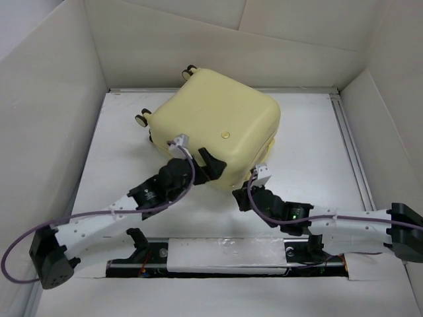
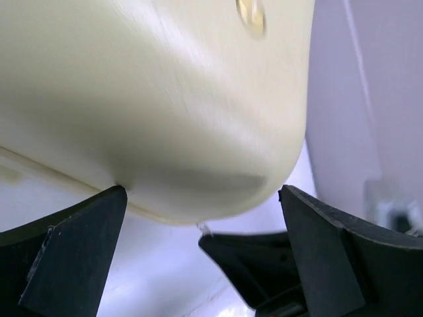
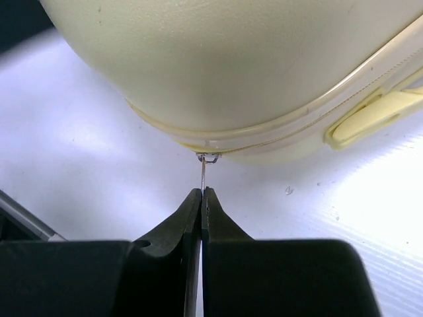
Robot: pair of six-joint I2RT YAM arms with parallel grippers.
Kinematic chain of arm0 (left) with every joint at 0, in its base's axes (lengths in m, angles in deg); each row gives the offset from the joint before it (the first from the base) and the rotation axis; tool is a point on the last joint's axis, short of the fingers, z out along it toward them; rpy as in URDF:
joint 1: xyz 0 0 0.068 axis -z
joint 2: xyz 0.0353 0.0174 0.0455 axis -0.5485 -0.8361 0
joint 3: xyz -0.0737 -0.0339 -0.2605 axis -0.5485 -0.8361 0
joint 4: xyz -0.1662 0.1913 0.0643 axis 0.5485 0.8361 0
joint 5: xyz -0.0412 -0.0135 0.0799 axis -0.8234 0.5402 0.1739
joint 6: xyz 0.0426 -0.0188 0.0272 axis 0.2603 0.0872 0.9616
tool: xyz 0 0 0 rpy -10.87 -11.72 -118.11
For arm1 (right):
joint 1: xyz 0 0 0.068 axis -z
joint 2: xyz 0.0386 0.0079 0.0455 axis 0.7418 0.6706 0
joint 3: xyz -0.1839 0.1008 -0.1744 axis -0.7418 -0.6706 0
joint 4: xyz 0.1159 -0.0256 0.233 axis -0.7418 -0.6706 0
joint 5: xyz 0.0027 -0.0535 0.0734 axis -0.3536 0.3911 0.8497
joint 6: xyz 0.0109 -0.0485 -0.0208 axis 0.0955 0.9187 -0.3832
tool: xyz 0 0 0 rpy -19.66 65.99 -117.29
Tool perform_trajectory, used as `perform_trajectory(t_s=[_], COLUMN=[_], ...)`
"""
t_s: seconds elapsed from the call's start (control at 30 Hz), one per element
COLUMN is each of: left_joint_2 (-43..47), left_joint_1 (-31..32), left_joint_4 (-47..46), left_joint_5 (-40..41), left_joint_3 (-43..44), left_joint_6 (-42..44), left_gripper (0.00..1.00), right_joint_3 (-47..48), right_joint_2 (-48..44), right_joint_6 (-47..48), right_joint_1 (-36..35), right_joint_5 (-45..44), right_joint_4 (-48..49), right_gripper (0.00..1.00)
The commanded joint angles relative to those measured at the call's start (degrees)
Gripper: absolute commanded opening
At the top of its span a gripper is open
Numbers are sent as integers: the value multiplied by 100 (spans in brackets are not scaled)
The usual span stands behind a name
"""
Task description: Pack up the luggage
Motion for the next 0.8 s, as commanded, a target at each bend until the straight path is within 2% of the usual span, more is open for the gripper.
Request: perform_trajectory(t_s=[0.0,0.03,0.07,0.13,0.17,0.2,0.23,0.3,0.33,0.4,0.57,0.77], left_joint_2=[458,458,405,239,64,-8,-61,-332,-455,-876,-1493,-2309], left_joint_1=[-785,-1057,-1721,-2637,-3677,-4192,-4667,-5703,-5918,-6191,-6307,-6737], left_joint_4=[-66,170,242,348,287,217,-123,-424,-495,-495,-486,-995], left_joint_5=[266,177,19,-919,-1323,-1701,-2523,-3179,-3503,-3577,-3630,-4296], left_joint_3=[559,630,700,849,902,903,763,701,701,954,1350,1483], left_joint_6=[65,152,205,311,311,207,23,-171,-224,-225,-146,-321], left_gripper=[100,100,100,100,100,100,100,100,100,100,100,100], right_joint_3=[181,181,181,181,181,120,119,66,66,5,-109,-162], right_joint_2=[-211,-211,-211,-211,-264,-316,-317,-369,-370,-422,-537,-660], right_joint_6=[-177,-177,-177,-177,-229,-229,-229,-229,-229,-229,-229,-229], right_joint_1=[-305,-305,-305,-305,-305,-305,-305,-305,-305,-305,-305,-305], right_joint_5=[653,653,714,715,767,768,820,873,873,873,873,1040], right_joint_4=[126,125,73,11,11,11,11,11,11,11,-42,-95], right_gripper=[0,0,0,0,0,0,0,0,0,0,0,0])
